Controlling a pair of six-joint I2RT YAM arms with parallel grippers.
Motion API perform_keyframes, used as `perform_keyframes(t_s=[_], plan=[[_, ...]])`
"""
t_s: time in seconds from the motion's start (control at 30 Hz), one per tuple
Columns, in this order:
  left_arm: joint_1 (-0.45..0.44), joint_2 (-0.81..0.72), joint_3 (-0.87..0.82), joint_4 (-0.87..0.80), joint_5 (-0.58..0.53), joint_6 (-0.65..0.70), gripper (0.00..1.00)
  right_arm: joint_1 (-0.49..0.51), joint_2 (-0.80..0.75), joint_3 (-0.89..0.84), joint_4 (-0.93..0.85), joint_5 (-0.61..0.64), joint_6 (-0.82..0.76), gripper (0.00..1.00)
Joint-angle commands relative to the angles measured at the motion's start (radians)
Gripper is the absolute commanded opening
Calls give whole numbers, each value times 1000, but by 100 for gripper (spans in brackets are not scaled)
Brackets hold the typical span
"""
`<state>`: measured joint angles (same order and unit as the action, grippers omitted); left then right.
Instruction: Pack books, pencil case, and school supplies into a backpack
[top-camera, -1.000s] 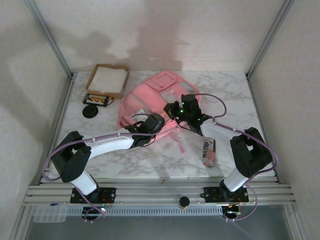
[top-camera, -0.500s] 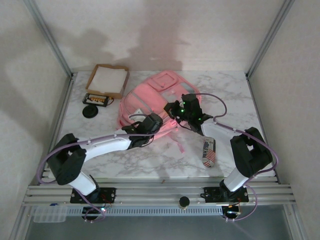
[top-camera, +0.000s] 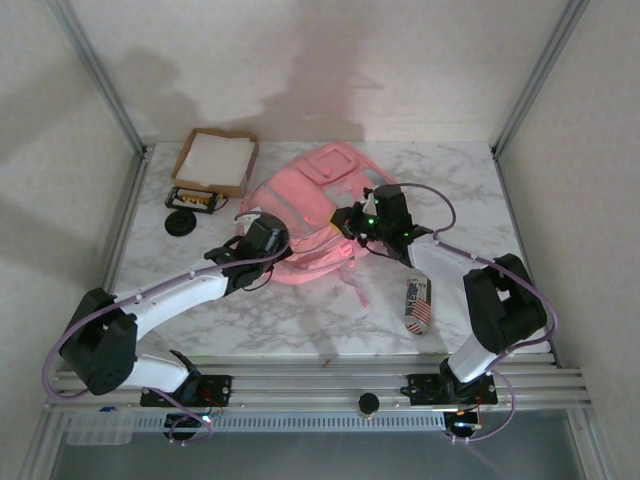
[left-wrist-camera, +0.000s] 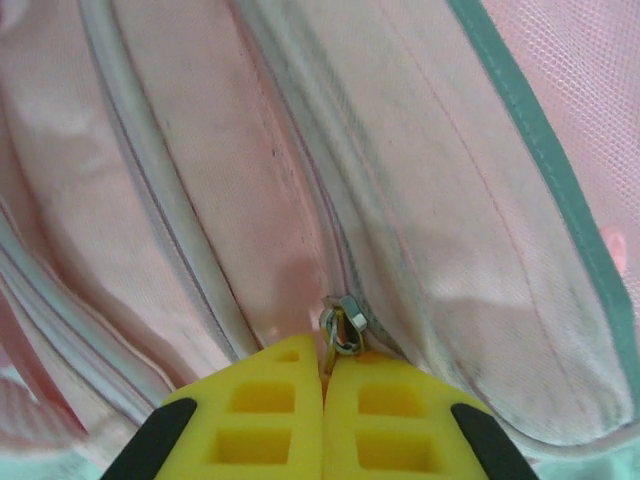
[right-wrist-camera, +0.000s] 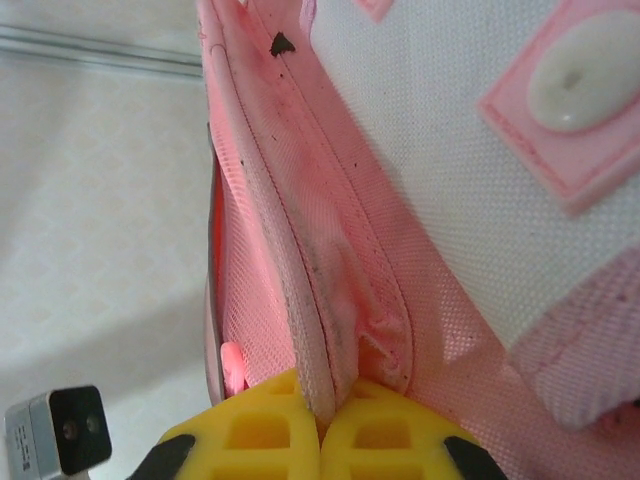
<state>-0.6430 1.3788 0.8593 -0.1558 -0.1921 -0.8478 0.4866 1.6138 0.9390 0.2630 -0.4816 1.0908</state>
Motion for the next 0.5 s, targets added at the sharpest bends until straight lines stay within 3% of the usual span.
perform_keyframes(t_s=[0.0,0.1,0.33,0.47], plan=[[88,11,3,-120,-184,179,0,-121,-20,9,-61,55,-81,0],[67,15,14,-83,-106,222,0,-97,-21,23,-70,52,-101,0],[50,-8,25,-46,-44,195,0,-60,-166,-16,-264,153,-203,46],[35,-5,29,-39,-44,188,0,-20,-261,-121,-307,179,-167,53]])
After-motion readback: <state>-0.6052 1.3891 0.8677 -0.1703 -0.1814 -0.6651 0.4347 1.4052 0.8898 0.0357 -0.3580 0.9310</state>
